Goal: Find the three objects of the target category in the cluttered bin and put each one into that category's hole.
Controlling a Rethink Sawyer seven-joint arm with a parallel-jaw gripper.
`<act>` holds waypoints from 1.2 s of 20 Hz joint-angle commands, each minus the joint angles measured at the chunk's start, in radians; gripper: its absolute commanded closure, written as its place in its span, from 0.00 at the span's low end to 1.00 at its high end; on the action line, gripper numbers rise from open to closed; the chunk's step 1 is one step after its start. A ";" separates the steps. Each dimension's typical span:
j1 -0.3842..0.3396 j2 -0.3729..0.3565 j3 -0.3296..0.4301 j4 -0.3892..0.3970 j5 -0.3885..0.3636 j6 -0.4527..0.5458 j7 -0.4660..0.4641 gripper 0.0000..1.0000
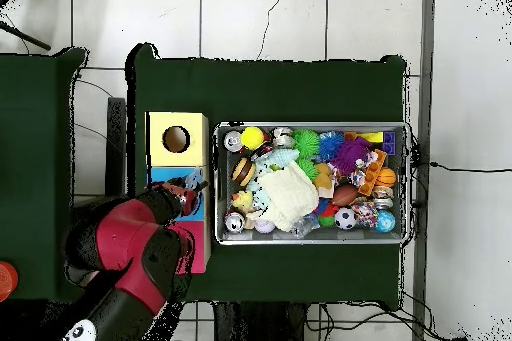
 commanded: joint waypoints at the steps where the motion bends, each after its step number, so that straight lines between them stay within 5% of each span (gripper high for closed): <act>1: -0.023 0.037 0.150 0.041 -0.001 -0.047 0.210 0.00; 7: -0.029 0.029 0.160 0.047 -0.003 -0.040 0.200 0.00; 8: -0.030 0.025 0.163 0.051 -0.001 -0.053 0.203 1.00; 24: -0.007 0.048 0.129 0.017 0.012 -0.002 0.223 1.00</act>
